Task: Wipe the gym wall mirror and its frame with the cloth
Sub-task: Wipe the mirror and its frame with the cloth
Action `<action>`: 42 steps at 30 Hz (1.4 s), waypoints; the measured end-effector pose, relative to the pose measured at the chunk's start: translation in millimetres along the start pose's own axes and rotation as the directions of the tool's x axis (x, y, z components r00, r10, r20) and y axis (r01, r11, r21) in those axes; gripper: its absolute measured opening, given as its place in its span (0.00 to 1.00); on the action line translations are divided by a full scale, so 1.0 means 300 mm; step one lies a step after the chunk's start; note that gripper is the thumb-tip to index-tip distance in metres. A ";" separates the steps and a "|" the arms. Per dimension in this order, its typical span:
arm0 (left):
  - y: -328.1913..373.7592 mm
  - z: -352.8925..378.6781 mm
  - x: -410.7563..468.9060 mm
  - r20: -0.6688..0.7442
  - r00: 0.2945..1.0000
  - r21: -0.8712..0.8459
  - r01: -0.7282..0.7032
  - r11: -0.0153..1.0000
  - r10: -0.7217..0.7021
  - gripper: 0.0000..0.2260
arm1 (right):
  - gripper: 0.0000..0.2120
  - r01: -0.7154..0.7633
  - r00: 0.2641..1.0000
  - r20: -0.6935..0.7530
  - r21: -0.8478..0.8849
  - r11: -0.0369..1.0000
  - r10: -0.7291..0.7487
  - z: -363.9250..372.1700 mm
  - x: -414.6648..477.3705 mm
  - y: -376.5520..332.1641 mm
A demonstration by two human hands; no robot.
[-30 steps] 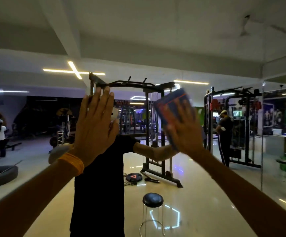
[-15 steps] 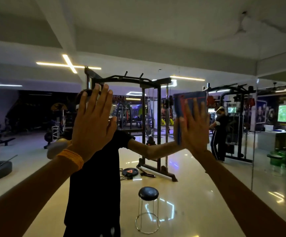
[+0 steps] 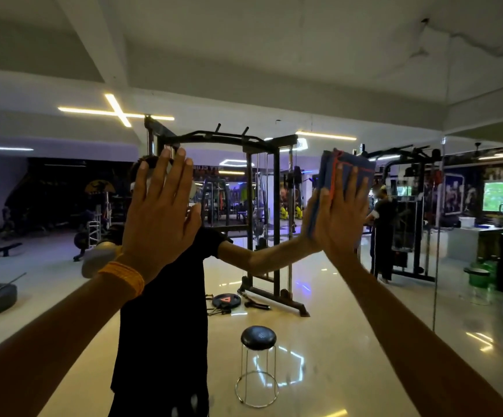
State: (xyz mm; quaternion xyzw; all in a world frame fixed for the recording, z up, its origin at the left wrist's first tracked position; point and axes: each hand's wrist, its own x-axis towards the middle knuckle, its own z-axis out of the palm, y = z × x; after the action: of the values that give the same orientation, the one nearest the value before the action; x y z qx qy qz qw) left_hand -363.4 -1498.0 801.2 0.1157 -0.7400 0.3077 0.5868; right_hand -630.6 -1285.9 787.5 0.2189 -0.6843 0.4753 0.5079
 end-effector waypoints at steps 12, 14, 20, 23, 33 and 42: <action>0.046 -0.016 0.031 -0.040 0.999 -0.058 -0.007 0.998 0.004 0.31 | 0.30 0.118 0.988 0.099 -0.004 0.993 -0.117 -0.056 0.027 0.054; 0.072 -0.011 0.080 -0.035 0.999 -0.053 -0.032 0.998 0.031 0.32 | 0.31 -0.008 0.992 0.127 -0.020 1.000 0.011 -0.063 -0.006 -0.035; 0.104 0.027 0.241 -0.015 1.000 0.004 -0.006 1.000 0.007 0.33 | 0.28 0.580 0.795 0.214 0.005 0.814 -0.568 0.006 -0.083 -0.080; 0.107 0.043 0.236 -0.032 0.999 0.053 -0.010 0.999 0.012 0.34 | 0.29 0.480 0.870 0.161 -0.054 0.876 -0.466 -0.042 0.130 -0.001; 0.110 0.046 0.234 -0.051 0.998 0.067 -0.018 0.998 0.021 0.34 | 0.29 0.653 0.750 0.144 -0.003 0.758 -0.646 0.034 0.044 -0.160; 0.105 0.049 0.240 -0.049 0.998 0.030 -0.024 0.999 0.025 0.34 | 0.31 0.202 0.978 -0.046 -0.073 0.977 -0.205 0.046 0.162 -0.214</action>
State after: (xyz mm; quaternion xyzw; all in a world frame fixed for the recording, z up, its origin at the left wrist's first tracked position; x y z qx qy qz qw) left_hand -412.5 -1468.4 856.9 0.1075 -0.7221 0.3284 0.5993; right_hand -605.9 -1318.1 858.4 0.2577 -0.6603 0.4028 0.5791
